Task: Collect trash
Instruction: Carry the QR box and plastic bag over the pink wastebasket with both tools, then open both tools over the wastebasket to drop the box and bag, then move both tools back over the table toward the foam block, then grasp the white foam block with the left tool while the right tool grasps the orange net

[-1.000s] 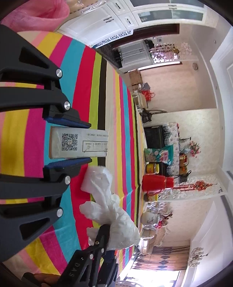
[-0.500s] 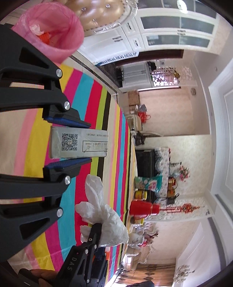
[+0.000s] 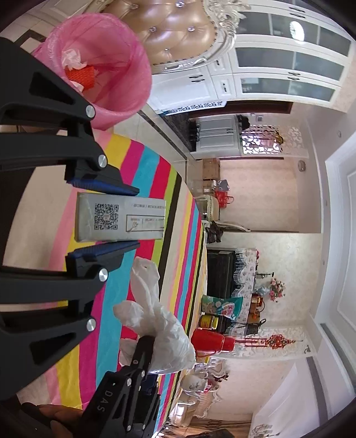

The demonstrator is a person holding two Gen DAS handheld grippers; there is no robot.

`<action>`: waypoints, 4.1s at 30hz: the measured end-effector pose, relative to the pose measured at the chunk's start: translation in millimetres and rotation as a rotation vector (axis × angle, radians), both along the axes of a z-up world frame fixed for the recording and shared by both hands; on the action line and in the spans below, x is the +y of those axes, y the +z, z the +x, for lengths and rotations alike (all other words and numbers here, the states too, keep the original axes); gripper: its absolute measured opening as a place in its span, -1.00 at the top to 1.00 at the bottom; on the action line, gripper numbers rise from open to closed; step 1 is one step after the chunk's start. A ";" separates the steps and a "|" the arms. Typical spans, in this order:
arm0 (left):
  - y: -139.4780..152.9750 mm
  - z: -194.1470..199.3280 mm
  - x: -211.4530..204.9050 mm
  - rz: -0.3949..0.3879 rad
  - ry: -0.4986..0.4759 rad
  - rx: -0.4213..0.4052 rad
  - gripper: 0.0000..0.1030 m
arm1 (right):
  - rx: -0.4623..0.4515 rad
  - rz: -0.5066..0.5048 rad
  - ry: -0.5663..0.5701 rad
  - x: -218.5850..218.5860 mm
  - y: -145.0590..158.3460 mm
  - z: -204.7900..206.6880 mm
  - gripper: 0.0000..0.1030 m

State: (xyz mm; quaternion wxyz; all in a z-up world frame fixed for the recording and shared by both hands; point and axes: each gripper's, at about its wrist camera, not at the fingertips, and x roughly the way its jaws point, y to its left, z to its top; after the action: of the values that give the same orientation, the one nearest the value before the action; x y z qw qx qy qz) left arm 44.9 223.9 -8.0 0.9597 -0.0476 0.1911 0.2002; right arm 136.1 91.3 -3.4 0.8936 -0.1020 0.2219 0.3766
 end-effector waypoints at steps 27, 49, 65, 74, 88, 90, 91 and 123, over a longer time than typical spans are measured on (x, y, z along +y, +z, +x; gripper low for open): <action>5.6 -43.2 80.8 -0.026 0.183 -0.002 0.38 | 0.020 0.012 0.240 118.2 10.3 -26.8 0.37; -19.2 -101.3 221.5 -0.087 0.384 0.073 0.36 | 0.113 -0.053 0.439 253.4 -17.0 -61.6 0.35; -31.8 -123.0 253.6 -0.097 0.471 0.068 -0.47 | 0.112 -0.048 0.468 273.1 -20.5 -60.7 -0.45; -13.5 -131.8 205.7 0.015 0.499 0.065 -0.91 | 0.079 -0.035 0.408 208.9 -5.6 -56.1 -0.64; 28.5 -22.2 36.0 0.038 0.086 0.011 -0.91 | 0.032 0.019 0.075 -1.3 6.7 -9.0 -0.77; 31.2 4.2 4.7 0.018 0.009 0.009 -0.91 | 0.042 0.010 0.008 -36.7 2.3 3.7 -0.77; 32.1 17.7 -10.4 0.004 -0.023 0.004 -0.91 | 0.039 0.005 -0.022 -51.6 0.4 8.1 -0.77; -22.3 249.2 -219.3 -0.091 -0.326 0.093 -0.91 | 0.204 -0.110 -0.557 -327.0 -63.2 219.0 -0.80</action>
State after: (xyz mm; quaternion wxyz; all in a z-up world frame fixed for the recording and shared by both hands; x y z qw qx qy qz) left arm 294.2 4.5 -30.3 0.9665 -0.0500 0.2492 0.0352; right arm 355.1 -235.7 -66.6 0.9287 -0.0473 0.3501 0.1128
